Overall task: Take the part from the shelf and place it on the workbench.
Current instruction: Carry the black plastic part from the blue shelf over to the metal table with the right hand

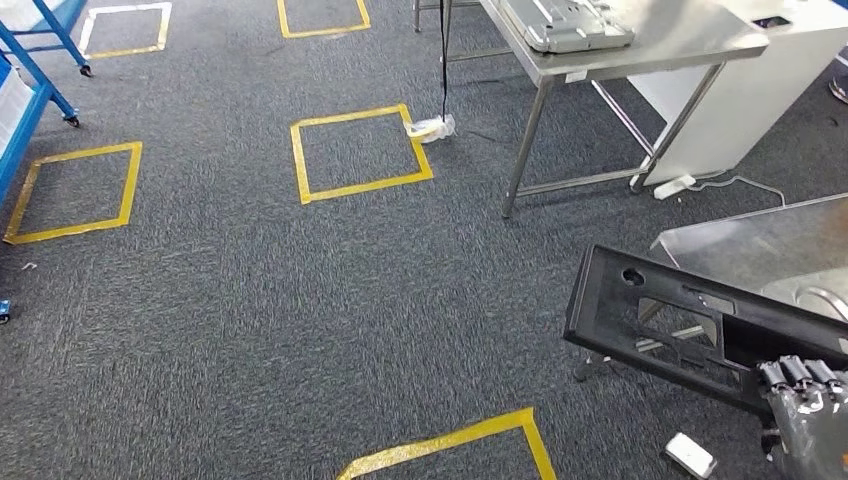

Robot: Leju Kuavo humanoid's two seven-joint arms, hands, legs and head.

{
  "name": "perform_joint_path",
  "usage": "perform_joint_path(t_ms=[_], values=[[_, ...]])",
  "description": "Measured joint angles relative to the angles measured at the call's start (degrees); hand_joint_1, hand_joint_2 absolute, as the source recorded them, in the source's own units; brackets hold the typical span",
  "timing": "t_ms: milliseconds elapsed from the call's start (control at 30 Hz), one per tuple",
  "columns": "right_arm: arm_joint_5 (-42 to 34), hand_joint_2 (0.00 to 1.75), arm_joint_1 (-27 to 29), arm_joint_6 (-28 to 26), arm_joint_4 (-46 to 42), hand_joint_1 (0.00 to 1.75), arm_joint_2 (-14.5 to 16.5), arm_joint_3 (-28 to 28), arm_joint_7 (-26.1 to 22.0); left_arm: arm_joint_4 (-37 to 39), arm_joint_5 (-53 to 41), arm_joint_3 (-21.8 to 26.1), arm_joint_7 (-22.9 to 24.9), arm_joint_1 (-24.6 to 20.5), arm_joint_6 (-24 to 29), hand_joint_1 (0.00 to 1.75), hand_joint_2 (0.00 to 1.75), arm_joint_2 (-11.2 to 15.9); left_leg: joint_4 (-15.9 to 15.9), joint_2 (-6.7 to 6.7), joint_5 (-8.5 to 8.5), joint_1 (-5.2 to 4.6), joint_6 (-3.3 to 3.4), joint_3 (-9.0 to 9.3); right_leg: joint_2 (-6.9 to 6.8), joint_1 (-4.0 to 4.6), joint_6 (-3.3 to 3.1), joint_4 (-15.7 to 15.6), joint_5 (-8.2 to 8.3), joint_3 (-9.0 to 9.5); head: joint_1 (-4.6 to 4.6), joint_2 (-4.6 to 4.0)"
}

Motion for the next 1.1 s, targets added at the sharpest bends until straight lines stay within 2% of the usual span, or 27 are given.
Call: perform_joint_path(t_ms=[33,133,167,267,300,367,400,467,533,567,600,633,667,700,733,767,800,833,900,933,967,1033,1067,1100], values=[[-0.02,1.75,-0.03,0.03,-0.01,1.75,0.02,-0.09,0.00,0.00,0.00,0.00,0.00,0.03,0.00,0.00,1.75,0.00,0.00,0.17,0.00,-0.03,0.01,-0.03,-0.31,-0.02,0.08,1.12,-0.61,-0.54,0.01,0.00],[-0.03,1.75,-0.03,0.05,-0.01,1.75,0.02,-0.13,0.00,0.00,0.00,0.01,0.00,0.04,0.00,0.00,1.75,0.00,0.01,0.26,-0.01,-0.04,0.03,-0.03,-0.40,-0.04,0.10,1.67,-0.86,-0.80,0.02,0.00],[-0.14,1.75,0.09,0.22,0.00,1.75,0.10,-0.30,-0.11,0.00,0.00,0.02,0.00,0.08,0.01,0.00,1.75,0.01,0.02,0.76,-0.05,-0.08,0.05,-0.05,-0.58,-0.12,0.22,3.89,-1.55,-1.87,0.01,0.00],[-0.81,1.75,0.78,0.97,-0.21,1.75,0.78,-2.61,-1.06,0.00,0.00,0.04,-0.02,0.16,0.13,0.00,1.75,0.02,0.32,4.55,-1.03,-0.43,-0.82,0.65,-4.37,-0.12,0.26,-3.02,2.52,2.11,-0.03,0.00],[-0.94,1.75,0.97,1.14,-0.33,1.75,1.01,-3.46,-1.39,0.00,0.01,0.05,-0.03,0.11,0.23,0.00,1.75,0.02,0.43,5.57,-1.38,-0.55,-1.25,0.97,-5.24,0.01,-0.01,-7.40,4.47,4.38,-0.05,0.00],[-1.00,1.75,1.26,1.49,-0.48,1.75,1.35,-4.38,-1.87,-0.01,0.02,0.07,0.01,-0.04,0.42,0.00,1.75,0.01,0.47,6.64,-1.71,-0.63,-1.77,1.33,-4.09,0.17,-0.69,-7.55,4.43,4.25,-0.09,0.00],[-1.02,1.75,1.44,1.64,-0.57,1.75,1.53,-4.85,-2.20,-0.01,0.02,0.08,0.07,-0.12,0.48,0.00,1.75,0.01,0.69,6.55,-2.05,-0.51,-2.08,1.42,-3.48,0.08,-0.99,-7.65,4.49,4.26,-0.08,0.00],[-1.03,1.75,1.47,1.82,-0.88,1.75,1.92,-5.59,-2.93,-0.02,-0.01,0.09,0.23,-0.15,0.46,0.00,1.75,-0.03,3.48,4.33,-4.14,-0.21,-2.64,0.42,-2.27,-0.14,-1.76,-7.90,4.69,4.30,-0.11,0.00],[-1.03,1.75,1.20,1.90,-1.09,1.75,2.36,-5.91,-3.58,-0.01,-0.04,0.09,0.33,-0.02,0.32,0.00,1.75,-0.06,10.51,1.48,-7.85,-0.02,-2.85,-2.86,-1.10,-0.07,-2.27,-7.90,4.79,4.19,-0.15,0.00],[-1.03,1.75,1.10,1.97,-1.10,1.75,2.60,-5.93,-3.86,-0.01,-0.04,0.09,0.33,0.05,0.20,0.00,1.75,-0.07,14.34,0.93,-9.33,0.01,-2.88,-4.79,-0.45,-0.01,-2.36,-7.83,4.80,4.12,-0.15,0.00],[-1.03,1.75,1.10,2.04,-1.10,1.75,2.84,-5.96,-4.07,-0.01,-0.04,0.09,0.26,0.13,0.08,0.00,1.75,-0.07,16.93,0.69,-9.85,0.01,-2.85,-6.19,0.25,0.04,-2.40,-7.73,4.79,4.08,-0.15,0.00],[-1.03,1.75,1.10,2.11,-1.10,1.75,3.04,-5.99,-4.23,-0.01,-0.04,0.09,0.15,0.18,-0.02,0.00,1.75,-0.07,17.44,0.56,-9.13,0.01,-2.77,-6.68,1.00,0.07,-2.41,-7.59,4.76,4.06,-0.14,0.00],[-1.03,1.75,1.10,2.17,-1.10,1.75,3.22,-6.04,-4.34,-0.02,-0.04,0.09,0.02,0.21,-0.08,0.00,1.75,-0.08,15.61,0.35,-7.34,0.02,-2.65,-6.07,1.74,0.07,-2.39,-7.46,4.73,4.07,-0.15,0.00],[-1.03,1.75,1.08,2.21,-1.10,1.75,3.39,-6.08,-4.40,-0.02,-0.05,0.09,-0.08,0.22,-0.10,0.00,1.75,-0.08,12.04,-0.28,-4.96,0.06,-2.47,-4.63,2.46,0.05,-2.36,-7.32,4.69,4.10,-0.15,0.00],[-1.03,1.75,1.05,2.25,-1.10,1.75,3.52,-6.12,-4.44,-0.01,-0.05,0.09,-0.14,0.21,-0.10,0.00,1.75,-0.08,8.06,-1.59,-3.04,0.08,-2.27,-3.00,3.12,0.08,-2.27,-7.17,4.64,4.07,-0.14,0.00],[-1.03,1.75,1.00,2.29,-1.10,1.75,3.65,-6.14,-4.47,-0.01,-0.05,0.10,-0.14,0.20,-0.10,0.00,1.75,-0.07,4.88,-2.67,-1.77,0.11,-2.12,-1.73,3.81,0.10,-2.07,-7.02,4.62,3.98,-0.13,0.00],[-1.03,1.75,0.94,2.32,-1.10,1.75,3.77,-6.15,-4.48,0.00,-0.06,0.12,-0.09,0.20,-0.09,0.00,1.75,-0.07,2.92,-3.45,-1.19,0.10,-1.97,-0.98,4.40,0.07,-1.80,-6.92,4.65,3.83,-0.11,0.00],[-1.02,1.75,0.89,2.35,-1.10,1.75,3.89,-6.17,-4.49,0.00,-0.06,0.14,-0.01,0.15,-0.09,0.00,1.75,-0.07,2.18,-3.64,-1.19,0.00,-1.80,-0.72,5.02,0.03,-1.41,-6.92,4.75,3.66,-0.10,0.00],[-0.98,1.75,0.90,2.39,-1.10,1.75,4.10,-6.22,-4.50,0.00,-0.07,0.20,0.15,0.00,-0.12,0.00,1.75,-0.09,1.68,-2.32,-0.76,-0.07,-1.16,-0.52,5.87,-0.16,-0.63,-7.05,5.01,3.36,-0.09,0.00],[-0.95,1.75,0.91,2.39,-1.10,1.75,4.20,-6.24,-4.49,0.00,-0.07,0.24,0.21,-0.08,-0.14,0.00,1.75,-0.11,1.30,-1.66,-0.46,-0.04,-0.74,-0.40,5.11,-0.13,-0.35,-6.72,4.75,3.11,-0.04,0.00],[-0.90,1.75,0.82,2.39,-1.10,1.75,4.28,-6.28,-4.48,0.00,-0.07,0.28,0.23,-0.09,-0.16,0.00,1.75,-0.13,0.91,-0.96,-0.15,0.04,-0.32,-0.32,3.64,-0.07,-0.15,-5.52,3.85,2.49,-0.01,0.00],[-0.79,1.75,0.46,2.43,-1.10,1.75,4.45,-6.34,-4.45,0.00,-0.07,0.36,0.38,0.00,-0.18,0.00,1.75,-0.15,0.54,0.45,0.13,0.01,0.13,-0.40,0.13,-0.05,0.18,0.28,0.32,-0.20,0.05,0.00],[-0.74,1.75,0.30,2.48,-1.09,1.75,4.51,-6.37,-4.44,0.00,-0.07,0.39,0.47,0.09,-0.19,0.00,1.75,-0.15,0.54,1.17,0.13,-0.06,0.22,-0.48,-0.68,-0.15,0.39,4.07,-1.48,-1.95,0.04,0.00],[-0.72,1.75,0.25,2.54,-1.09,1.75,4.60,-6.37,-4.41,0.00,-0.08,0.40,0.58,0.14,-0.19,0.00,1.75,-0.15,0.55,1.90,0.08,-0.12,0.23,-0.53,-0.99,-0.28,0.58,6.99,-2.47,-3.26,0.04,0.00]])
